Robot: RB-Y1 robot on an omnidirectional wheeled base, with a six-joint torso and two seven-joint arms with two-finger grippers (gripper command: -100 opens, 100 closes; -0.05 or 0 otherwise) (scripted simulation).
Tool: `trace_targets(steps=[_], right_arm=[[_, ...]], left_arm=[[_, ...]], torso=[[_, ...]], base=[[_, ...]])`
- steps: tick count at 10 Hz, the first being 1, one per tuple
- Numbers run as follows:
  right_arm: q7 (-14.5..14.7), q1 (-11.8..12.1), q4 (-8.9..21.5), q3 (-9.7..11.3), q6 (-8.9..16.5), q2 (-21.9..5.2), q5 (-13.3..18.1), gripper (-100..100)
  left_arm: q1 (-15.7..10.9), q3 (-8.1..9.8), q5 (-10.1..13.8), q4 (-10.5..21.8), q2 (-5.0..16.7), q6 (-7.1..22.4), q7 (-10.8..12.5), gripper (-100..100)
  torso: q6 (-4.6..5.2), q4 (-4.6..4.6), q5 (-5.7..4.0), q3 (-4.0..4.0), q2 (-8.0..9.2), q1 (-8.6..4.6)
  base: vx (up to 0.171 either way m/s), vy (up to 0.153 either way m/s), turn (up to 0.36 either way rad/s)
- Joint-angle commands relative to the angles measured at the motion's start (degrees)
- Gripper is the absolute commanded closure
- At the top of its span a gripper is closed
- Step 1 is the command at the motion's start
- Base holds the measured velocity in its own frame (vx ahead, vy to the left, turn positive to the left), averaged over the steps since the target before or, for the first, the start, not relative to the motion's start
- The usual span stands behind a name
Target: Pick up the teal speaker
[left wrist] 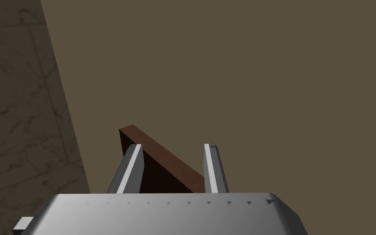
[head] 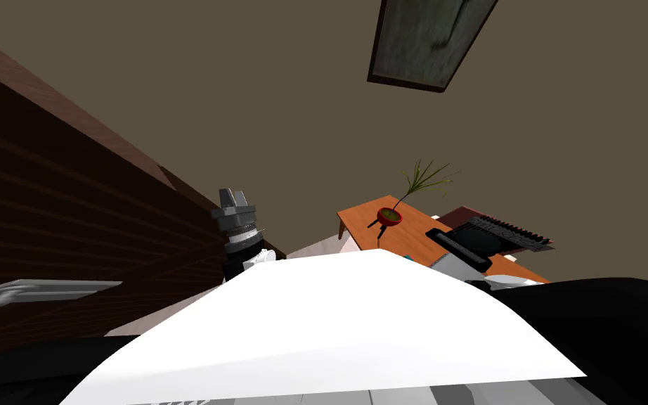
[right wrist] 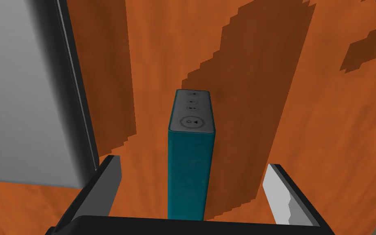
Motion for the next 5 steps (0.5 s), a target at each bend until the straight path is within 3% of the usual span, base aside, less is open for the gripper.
trace_targets(steps=[1,2,3,5], right_arm=[[0.00,0.00,0.00,0.00,0.00,0.00,0.00,-100],[-0.03,-0.16,0.04,-0.02,-0.10,0.01,-0.03,0],[0.40,-0.18,0.82,-0.37,0.84,1.85,0.14,-100],[0.72,-0.19,1.42,-0.63,1.53,3.23,0.26,-100]], left_arm=[[0.00,0.00,0.00,0.00,0.00,0.00,0.00,0],[0.00,0.00,0.00,0.00,0.00,0.00,0.00,0],[-0.01,0.00,0.00,0.00,0.00,0.00,0.00,0],[-0.01,0.00,0.00,0.00,0.00,0.00,0.00,0]], torso=[[0.00,0.00,0.00,0.00,0.00,0.00],[0.12,0.03,0.03,0.13,0.26,0.09],[0.12,0.10,0.04,0.29,0.53,0.14],[0.13,0.15,0.01,0.42,0.74,0.02]], base=[[0.088,-0.010,0.069],[0.016,-0.004,-0.008],[0.001,-0.027,0.033],[-0.019,-0.042,0.038]])
